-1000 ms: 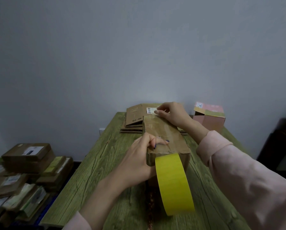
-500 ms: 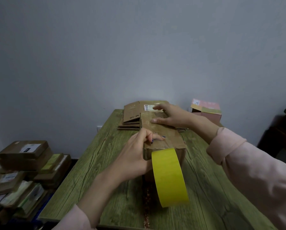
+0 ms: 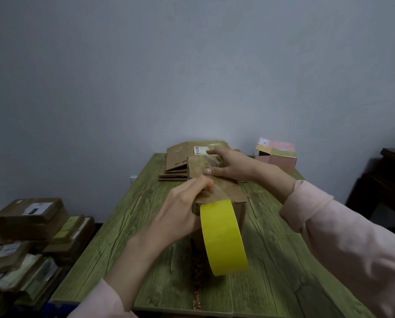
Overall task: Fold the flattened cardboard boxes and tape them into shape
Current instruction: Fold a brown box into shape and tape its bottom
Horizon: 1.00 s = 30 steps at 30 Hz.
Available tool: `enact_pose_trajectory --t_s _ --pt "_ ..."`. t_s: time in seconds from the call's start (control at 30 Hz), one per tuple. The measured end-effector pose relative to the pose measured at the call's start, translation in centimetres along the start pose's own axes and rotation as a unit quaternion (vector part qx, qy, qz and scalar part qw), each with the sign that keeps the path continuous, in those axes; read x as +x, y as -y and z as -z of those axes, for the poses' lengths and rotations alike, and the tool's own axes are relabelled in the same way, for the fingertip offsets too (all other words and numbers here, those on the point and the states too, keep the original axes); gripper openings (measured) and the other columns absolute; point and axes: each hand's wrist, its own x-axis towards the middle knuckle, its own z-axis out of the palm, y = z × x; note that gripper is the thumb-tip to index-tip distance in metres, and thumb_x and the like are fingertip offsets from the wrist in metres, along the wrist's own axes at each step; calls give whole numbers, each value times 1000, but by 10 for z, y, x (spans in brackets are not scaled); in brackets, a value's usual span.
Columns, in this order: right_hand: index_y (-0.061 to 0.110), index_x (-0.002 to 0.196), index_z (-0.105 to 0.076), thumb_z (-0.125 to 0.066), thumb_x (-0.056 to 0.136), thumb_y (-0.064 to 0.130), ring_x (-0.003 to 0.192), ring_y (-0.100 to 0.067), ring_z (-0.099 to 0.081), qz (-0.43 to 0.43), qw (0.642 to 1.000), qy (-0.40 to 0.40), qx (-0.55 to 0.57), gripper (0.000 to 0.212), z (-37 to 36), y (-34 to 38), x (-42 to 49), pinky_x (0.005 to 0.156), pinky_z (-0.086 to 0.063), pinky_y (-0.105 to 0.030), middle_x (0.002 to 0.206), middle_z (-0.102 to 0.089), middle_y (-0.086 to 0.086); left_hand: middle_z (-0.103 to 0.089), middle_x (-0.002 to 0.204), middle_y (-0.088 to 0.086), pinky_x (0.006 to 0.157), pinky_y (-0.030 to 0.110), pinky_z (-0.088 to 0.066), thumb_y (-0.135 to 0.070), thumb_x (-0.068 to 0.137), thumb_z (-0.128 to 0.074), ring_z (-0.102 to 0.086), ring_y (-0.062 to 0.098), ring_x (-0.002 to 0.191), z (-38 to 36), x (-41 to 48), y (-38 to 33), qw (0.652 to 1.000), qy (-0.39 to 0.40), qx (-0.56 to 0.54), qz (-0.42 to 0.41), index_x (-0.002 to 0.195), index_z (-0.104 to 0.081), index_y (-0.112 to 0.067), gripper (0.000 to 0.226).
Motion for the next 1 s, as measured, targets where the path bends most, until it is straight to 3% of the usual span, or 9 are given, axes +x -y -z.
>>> enact_pose_trajectory --t_s 0.07,0.17,0.23,0.3,0.4,0.57,0.67,0.87,1.0 --pt "14 145 -34 -62 86 44 134 -22 -39 -9 1000 1 10 72 0 2 -1 101 -32 -25 148 -38 -5 -62 97 3 72 23 -48 -30 82 -59 -55 6 86 -3 0 -1 999 -2 53 -7 104 -52 -21 24" --pt "13 146 -33 -62 87 44 135 -20 -36 -11 1000 1 14 73 -1 6 -2 101 -30 -23 149 -37 -5 -58 95 4 61 38 -54 -10 77 -71 -57 18 85 -6 -2 -7 987 6 160 4 103 -47 -25 39" --pt "14 147 -31 -61 87 43 137 -20 -34 -10 1000 7 9 73 1 9 -2 103 -29 -24 151 -34 -4 -53 84 3 41 31 -47 -10 70 -77 -51 17 78 -2 -2 -17 968 -3 249 -16 92 -56 -19 31" --pt "14 147 -28 -61 88 42 137 -21 -34 -11 1000 11 1 73 3 10 -2 104 -28 -25 152 -33 -5 -49 83 0 35 20 -29 -14 66 -81 -43 13 78 5 -2 -30 945 -12 324 -36 79 -65 -19 21" --pt "14 148 -27 -60 88 41 136 -21 -36 -16 1000 15 -14 73 5 9 0 104 -29 -26 152 -33 -5 -55 90 0 46 19 -23 -13 66 -81 -42 11 83 9 -3 -37 938 -22 337 -76 77 -70 -21 17" --pt "17 148 -27 -62 86 47 136 -22 -37 -28 999 23 -12 77 7 10 0 103 -31 -26 151 -34 -5 -68 100 1 69 26 -47 -9 77 -68 -60 17 94 0 -8 -22 963 -33 251 -96 90 -73 -13 15" --pt "20 148 -27 -61 86 49 135 -22 -38 -34 999 25 -19 77 8 10 0 102 -32 -27 150 -36 -5 -72 100 1 92 31 -48 -17 83 -53 -65 14 97 -6 -11 -17 977 -37 191 -88 97 -73 -11 25" --pt "18 148 -27 -56 90 46 137 -25 -34 -9 999 15 -30 71 2 16 -9 110 -30 -32 154 -29 -6 -72 104 2 87 31 -52 -19 83 -54 -67 15 96 -8 -18 -11 987 -36 146 -64 102 -72 -11 28" --pt "21 150 -24 -55 92 41 144 -19 -20 39 998 36 -18 68 -1 23 -30 111 -19 -25 159 -15 -5 -72 104 3 84 31 -53 -18 84 -52 -67 15 97 -9 -19 -12 987 -42 139 -62 102 -72 -10 28"
